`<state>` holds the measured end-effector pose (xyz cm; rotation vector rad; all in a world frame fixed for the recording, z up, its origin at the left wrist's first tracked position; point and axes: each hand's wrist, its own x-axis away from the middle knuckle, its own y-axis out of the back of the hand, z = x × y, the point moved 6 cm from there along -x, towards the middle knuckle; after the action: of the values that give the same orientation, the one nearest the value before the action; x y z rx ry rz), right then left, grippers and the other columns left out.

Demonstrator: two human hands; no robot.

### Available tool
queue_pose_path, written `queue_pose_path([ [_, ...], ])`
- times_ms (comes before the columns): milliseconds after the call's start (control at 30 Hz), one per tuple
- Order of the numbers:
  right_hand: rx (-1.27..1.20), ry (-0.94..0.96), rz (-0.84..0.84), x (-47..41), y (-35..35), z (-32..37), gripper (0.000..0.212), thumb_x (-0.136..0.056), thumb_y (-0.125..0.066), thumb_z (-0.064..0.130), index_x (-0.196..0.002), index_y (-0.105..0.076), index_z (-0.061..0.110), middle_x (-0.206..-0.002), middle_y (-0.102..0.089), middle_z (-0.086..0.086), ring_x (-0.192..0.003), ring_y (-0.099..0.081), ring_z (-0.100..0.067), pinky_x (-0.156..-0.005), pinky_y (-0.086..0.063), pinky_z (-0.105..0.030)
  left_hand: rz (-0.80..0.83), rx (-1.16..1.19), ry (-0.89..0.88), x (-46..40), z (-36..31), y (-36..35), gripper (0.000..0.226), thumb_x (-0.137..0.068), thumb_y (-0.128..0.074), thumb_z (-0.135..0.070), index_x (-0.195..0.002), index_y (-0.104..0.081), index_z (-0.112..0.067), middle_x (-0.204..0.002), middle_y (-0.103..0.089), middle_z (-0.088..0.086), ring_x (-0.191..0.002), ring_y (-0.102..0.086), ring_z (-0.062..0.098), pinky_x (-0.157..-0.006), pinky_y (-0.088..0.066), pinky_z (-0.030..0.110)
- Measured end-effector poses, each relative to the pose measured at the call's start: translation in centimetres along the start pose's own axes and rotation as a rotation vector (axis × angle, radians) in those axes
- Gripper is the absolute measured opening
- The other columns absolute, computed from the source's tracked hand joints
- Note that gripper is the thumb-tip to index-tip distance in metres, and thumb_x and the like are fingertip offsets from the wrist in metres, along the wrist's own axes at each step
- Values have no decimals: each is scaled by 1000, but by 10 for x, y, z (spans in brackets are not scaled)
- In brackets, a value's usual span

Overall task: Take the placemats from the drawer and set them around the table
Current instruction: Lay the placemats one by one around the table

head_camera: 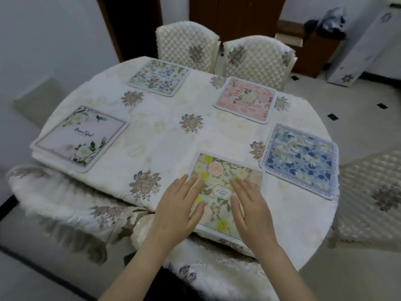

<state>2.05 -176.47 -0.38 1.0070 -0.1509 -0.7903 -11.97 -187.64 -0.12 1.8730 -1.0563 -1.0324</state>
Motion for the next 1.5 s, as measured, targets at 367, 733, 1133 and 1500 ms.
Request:
queue_pose_path([
  [367,107,206,288,38,-80,67,53,-102,-22,44,-144,-43,20,-149,-42,-4,-140,-34,-22,-114,-21,-41,61,-123,324,119,57,37,54,-99,-28,-49,-145,-40,-24,-151,-39,-1,-143,-29,20,-114,-26,44],
  [733,81,277,277,3,-162,195,51,-101,-26,41,-143,-44,19,-145,-47,-4,-136,-39,-23,-109,-37,-47,-56,-101,505,178,182,120,54,-97,-34,-49,-144,-42,-24,-147,-44,-2,-141,-32,19,-115,-24,38],
  [1133,27,233,224,-44,-238,308,49,-99,-33,39,-142,-45,19,-143,-49,-2,-135,-39,-20,-109,-37,-48,-74,-76,510,197,310,184,51,-95,-39,-44,-139,-49,-21,-140,-52,1,-132,-44,24,-108,-34,38],
  [1500,18,86,207,-124,-295,315,52,-99,-27,43,-145,-42,22,-146,-46,1,-139,-35,-20,-112,-32,-45,-87,-68,444,128,409,218,52,-96,-35,-46,-138,-50,-19,-139,-52,1,-131,-45,22,-106,-37,41],
])
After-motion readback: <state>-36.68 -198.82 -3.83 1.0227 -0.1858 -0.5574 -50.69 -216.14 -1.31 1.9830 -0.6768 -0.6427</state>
